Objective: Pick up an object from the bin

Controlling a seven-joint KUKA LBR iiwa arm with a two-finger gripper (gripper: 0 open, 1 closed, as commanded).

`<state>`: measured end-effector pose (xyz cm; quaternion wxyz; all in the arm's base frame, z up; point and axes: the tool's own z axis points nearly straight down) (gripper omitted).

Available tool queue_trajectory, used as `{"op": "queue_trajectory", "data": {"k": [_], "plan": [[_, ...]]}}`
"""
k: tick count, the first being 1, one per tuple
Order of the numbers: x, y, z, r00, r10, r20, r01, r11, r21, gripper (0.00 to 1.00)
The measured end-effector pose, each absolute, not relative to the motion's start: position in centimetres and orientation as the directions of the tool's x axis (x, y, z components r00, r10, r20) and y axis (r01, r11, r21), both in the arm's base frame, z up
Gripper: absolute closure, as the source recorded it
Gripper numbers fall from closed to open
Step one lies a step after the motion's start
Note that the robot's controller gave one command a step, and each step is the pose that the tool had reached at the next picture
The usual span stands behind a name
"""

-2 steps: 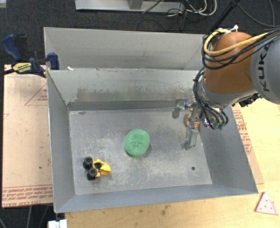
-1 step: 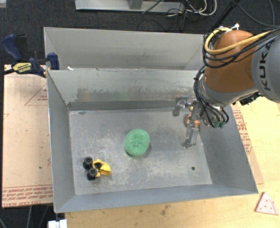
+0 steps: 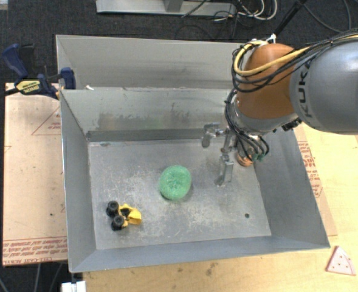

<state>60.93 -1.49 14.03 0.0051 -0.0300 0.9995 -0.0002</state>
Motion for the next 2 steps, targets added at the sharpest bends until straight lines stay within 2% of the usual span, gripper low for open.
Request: {"op": "queue_trajectory", "data": {"k": [1, 2], "plan": [[63.4, 2.3, 8.8, -0.994, -0.108, -0.007, -0.108, 0.994, 0.000, 0.00], [60.9, 5.6, 6.9, -0.993, -0.117, 0.000, -0.117, 0.993, 0.001, 0.00]]}}
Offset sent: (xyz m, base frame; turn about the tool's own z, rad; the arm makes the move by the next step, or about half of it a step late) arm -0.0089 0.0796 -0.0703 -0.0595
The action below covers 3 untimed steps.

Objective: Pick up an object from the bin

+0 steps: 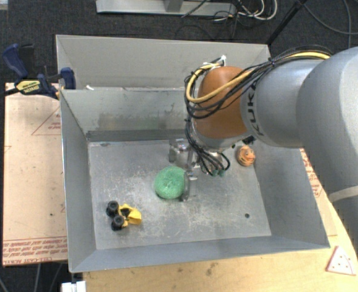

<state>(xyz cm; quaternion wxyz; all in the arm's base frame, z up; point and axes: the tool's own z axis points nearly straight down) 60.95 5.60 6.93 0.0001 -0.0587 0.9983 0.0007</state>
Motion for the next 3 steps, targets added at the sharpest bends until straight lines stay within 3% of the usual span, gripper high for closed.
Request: {"op": "queue_trajectory", "data": {"k": [1, 3], "plan": [[60.39, 6.90, 7.01, -0.955, -0.297, -0.003, -0.297, 0.955, 0.001, 1.00], [60.39, 6.48, 7.00, -0.929, -0.369, -0.003, -0.369, 0.929, 0.000, 1.00]]}}
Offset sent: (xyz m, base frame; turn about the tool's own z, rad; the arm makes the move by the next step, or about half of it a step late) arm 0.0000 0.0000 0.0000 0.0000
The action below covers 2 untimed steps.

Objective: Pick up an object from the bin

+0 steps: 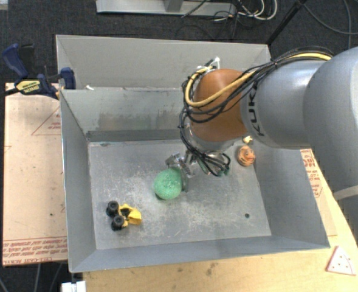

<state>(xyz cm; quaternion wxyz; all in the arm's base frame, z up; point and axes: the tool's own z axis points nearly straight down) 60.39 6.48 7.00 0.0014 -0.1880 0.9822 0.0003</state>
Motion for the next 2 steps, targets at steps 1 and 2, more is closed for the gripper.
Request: {"op": "queue_trajectory", "data": {"k": [1, 2], "plan": [[60.4, 6.4, 7.0, -0.928, -0.373, -0.003, -0.373, 0.928, 0.000, 1.00], [58.4, 5.8, 7.0, -0.907, -0.422, -0.002, -0.422, 0.907, 0.000, 1.00]]}}
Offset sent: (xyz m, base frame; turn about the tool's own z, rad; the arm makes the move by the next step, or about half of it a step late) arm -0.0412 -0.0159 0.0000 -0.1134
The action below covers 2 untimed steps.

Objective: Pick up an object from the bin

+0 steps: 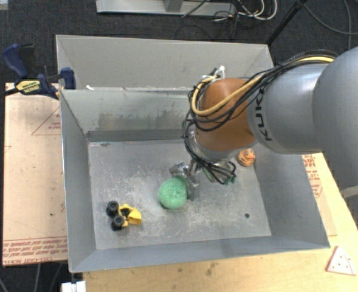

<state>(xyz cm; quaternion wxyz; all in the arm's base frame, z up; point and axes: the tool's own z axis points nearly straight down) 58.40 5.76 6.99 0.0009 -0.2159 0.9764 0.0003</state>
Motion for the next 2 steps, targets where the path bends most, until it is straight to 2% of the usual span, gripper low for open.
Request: {"op": "queue_trajectory", "data": {"k": [1, 2], "plan": [[56.4, 3.5, 7.2, -0.870, -0.493, -0.001, -0.493, 0.870, 0.001, 1.00], [57.6, 5.1, 16.8, -0.871, -0.492, -0.004, -0.492, 0.871, 0.000, 1.00]]}}
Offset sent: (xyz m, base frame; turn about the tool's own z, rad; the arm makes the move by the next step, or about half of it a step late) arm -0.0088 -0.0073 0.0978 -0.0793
